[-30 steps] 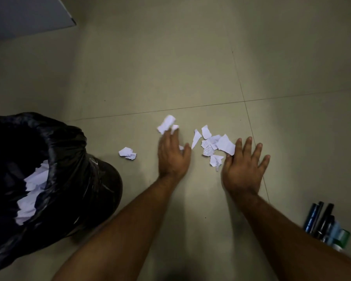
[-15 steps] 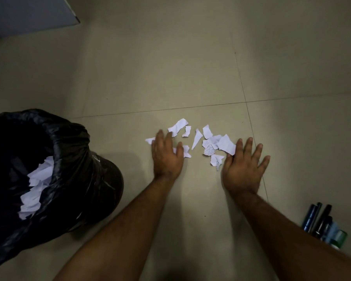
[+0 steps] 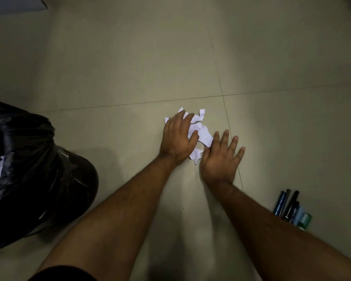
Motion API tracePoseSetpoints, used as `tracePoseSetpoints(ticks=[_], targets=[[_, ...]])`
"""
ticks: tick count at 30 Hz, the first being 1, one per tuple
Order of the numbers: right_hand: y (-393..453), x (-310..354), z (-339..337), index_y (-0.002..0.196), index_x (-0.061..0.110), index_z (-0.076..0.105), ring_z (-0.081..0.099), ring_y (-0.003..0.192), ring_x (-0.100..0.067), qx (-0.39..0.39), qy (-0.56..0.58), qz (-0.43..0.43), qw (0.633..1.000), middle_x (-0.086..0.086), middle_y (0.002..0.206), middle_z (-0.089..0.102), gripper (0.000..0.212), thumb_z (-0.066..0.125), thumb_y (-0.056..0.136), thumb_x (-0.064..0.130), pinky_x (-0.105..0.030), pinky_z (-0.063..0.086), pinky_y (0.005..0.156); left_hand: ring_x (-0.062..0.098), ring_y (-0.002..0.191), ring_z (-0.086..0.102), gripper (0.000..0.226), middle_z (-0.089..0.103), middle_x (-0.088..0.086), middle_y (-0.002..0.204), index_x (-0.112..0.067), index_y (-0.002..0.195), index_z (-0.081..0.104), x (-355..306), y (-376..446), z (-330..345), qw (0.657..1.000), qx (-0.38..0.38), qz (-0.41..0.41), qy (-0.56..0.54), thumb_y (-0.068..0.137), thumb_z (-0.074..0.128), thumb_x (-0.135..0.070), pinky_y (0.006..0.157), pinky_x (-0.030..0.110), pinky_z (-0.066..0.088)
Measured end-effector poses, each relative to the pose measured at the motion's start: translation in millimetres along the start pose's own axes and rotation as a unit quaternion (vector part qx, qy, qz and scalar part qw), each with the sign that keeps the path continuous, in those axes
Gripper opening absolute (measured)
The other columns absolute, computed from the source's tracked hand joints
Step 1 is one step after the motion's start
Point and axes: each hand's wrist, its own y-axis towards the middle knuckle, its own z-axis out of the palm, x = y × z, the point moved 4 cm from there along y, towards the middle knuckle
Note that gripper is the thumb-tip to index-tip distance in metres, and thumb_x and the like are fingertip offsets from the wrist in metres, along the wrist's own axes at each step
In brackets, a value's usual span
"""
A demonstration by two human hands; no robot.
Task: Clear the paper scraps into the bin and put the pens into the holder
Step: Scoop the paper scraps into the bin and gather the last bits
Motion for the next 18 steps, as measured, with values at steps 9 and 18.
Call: tracePoseSetpoints(ticks=[9,18], targets=[[1,-2,-2,0.149,0.011,0.037,0.024,0.146,-0.041,0.002,0.014,-0.006,1.0,-0.015,0.157,0.032,0.061,0.035,0.094,0.038,-0.061,0.015,0.116,0.031,0.099,0.06,0.036,0.066,0.015,0.11,-0.01,0.093,0.073,-13,14,12,0.991,0.053,0.107,0.056,0.085,0.045,-0.03,0.09,0.045,0.048],[-2,-6,-8,0.152,0.023,0.031,0.014,0.151,-0.032,0.021,0.068,-0.047,0.996,-0.004,0.161,0.027,0.065,0.017,0.092,0.042,-0.059,0.003,0.118,0.036,0.128,0.051,0.05,0.056,0.015,0.138,-0.019,0.123,0.065,-17,-4,25,0.967,0.186,0.114,0.129,0.091,0.031,-0.037,0.104,0.046,0.039]])
